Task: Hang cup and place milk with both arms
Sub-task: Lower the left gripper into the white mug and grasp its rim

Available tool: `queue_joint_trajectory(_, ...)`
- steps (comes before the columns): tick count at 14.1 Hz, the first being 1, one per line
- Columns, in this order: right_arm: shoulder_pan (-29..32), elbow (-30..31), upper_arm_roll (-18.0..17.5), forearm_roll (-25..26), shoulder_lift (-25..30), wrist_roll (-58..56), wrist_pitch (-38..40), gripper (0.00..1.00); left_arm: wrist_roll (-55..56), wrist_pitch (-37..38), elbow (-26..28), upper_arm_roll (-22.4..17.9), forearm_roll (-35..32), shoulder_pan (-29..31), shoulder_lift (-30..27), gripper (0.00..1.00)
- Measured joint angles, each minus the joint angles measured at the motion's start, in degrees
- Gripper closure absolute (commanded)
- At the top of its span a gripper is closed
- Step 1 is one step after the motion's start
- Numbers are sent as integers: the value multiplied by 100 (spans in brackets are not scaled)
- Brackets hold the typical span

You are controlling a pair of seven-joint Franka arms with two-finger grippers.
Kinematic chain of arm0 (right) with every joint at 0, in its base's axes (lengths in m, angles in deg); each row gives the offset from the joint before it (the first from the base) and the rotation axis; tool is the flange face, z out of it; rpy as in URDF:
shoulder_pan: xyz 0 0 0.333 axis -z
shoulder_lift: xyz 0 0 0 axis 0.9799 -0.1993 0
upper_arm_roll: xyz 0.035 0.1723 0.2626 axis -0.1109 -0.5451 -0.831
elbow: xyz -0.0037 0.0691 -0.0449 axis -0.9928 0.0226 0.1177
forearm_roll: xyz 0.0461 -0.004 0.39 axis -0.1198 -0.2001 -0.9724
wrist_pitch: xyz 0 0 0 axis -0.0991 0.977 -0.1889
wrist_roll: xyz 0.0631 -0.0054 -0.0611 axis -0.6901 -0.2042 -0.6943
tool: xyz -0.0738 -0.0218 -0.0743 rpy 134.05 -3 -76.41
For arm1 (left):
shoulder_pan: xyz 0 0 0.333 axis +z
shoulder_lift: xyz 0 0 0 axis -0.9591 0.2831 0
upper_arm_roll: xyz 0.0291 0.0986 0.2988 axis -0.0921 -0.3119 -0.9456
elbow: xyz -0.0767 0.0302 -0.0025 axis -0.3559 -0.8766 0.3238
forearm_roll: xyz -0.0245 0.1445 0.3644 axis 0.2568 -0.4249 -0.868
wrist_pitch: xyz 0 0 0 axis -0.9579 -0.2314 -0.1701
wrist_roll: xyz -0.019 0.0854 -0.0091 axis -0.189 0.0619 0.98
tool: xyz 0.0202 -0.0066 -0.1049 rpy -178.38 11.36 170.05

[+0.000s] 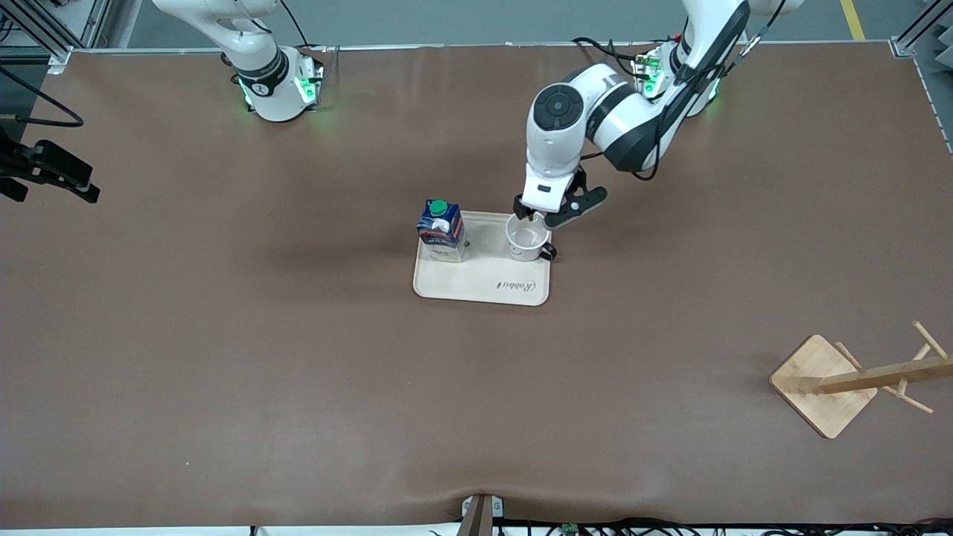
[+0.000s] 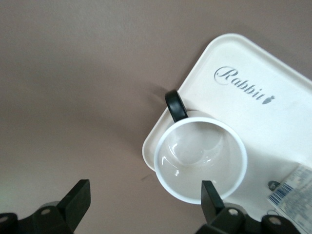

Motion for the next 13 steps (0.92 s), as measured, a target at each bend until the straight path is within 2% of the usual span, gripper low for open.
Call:
queue_joint_trajectory(5,-8,0,-20,0,-9,-1,0,0,587,-291,-3,-2,-238,-93,393,0)
queue_joint_trajectory(7,-11,1,-27,0,-13,-1,1,0,717,-480,-3,-10,-330,-87,522,11)
queue_joint_trajectory(8,-12,2,-28,0,-20,-1,3,0,756,-551,-3,-17,-353,-77,583,19)
queue_joint_trajectory(9,-12,2,-29,0,-28,-1,3,0,777,-598,-5,-26,-360,-61,632,32)
queue_joint_trajectory(10,-13,3,-29,0,-32,-1,2,0,778,-625,-9,-40,-361,-47,672,51)
queue_joint_trajectory(12,-49,11,-43,-6,-52,-5,7,0,788,-654,-17,-68,-361,-31,747,98)
queue_joint_trajectory(13,-116,42,-48,-8,-109,-5,18,0,803,-667,-27,-74,-361,-25,777,100)
